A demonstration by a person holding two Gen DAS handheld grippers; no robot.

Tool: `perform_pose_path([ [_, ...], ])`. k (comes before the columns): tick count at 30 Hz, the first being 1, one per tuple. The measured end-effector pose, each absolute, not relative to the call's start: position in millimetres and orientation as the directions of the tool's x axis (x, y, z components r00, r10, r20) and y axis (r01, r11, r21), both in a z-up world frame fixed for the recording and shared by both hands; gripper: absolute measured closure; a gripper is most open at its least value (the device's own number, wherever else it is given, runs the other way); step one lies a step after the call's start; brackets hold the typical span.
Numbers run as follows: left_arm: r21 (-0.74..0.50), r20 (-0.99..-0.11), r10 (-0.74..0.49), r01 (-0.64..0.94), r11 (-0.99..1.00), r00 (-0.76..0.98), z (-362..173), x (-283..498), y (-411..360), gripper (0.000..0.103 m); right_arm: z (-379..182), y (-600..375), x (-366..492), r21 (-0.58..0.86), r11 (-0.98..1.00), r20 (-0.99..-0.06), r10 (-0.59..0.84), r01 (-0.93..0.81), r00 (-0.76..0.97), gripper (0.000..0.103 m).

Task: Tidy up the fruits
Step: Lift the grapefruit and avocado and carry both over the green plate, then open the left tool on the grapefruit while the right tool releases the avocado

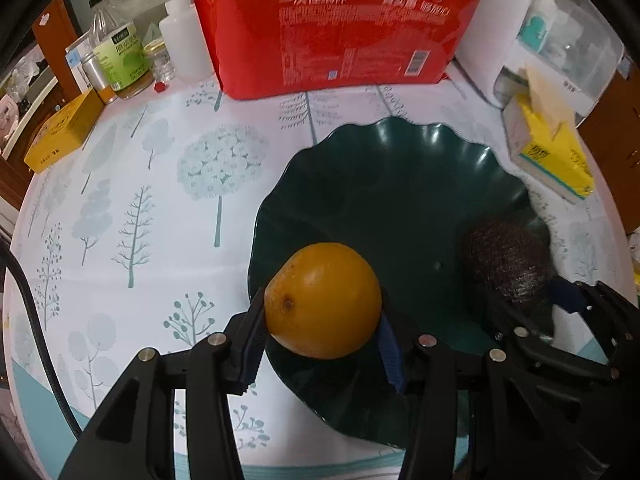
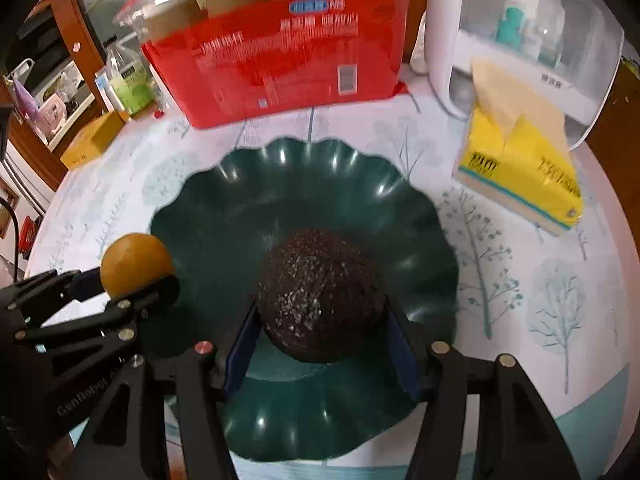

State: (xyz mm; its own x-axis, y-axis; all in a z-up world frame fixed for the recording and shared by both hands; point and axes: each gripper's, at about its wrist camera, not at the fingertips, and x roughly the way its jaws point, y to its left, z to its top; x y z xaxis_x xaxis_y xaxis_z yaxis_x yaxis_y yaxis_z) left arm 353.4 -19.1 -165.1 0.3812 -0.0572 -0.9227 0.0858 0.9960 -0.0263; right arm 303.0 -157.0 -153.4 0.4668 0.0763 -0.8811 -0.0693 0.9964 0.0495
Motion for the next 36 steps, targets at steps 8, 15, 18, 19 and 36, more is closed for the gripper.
perform_pose_path([
  [8, -0.008, -0.921, -0.049, 0.107, 0.994, 0.387, -172, 355, -26, 0.049, -158, -161, 300, 0.021, 0.997, -0.859, 0.059, -0.079, 0.509, 0.041],
  [15, -0.026, -0.918, -0.069, 0.115, 0.993, 0.39, -168, 350, -26, 0.03, -153, -168, 295, 0.011, 0.997, -0.857, 0.051, -0.08, 0.513, 0.04],
  [18, -0.03, -0.917, -0.064, 0.09, 0.995, 0.394, -166, 347, -19, 0.009, -148, -176, 290, 0.042, 0.997, -0.849, 0.073, -0.07, 0.524, 0.04],
  [19, -0.045, -0.916, -0.075, 0.086, 0.995, 0.393, -165, 346, -15, 0.006, -146, -178, 289, 0.051, 0.996, -0.847, 0.08, -0.07, 0.526, 0.04],
  [36, -0.08, -0.861, -0.11, 0.083, 0.993, 0.497, -106, 284, 4, 0.004, -104, -166, 243, 0.076, 0.991, -0.829, 0.125, -0.111, 0.545, 0.039],
])
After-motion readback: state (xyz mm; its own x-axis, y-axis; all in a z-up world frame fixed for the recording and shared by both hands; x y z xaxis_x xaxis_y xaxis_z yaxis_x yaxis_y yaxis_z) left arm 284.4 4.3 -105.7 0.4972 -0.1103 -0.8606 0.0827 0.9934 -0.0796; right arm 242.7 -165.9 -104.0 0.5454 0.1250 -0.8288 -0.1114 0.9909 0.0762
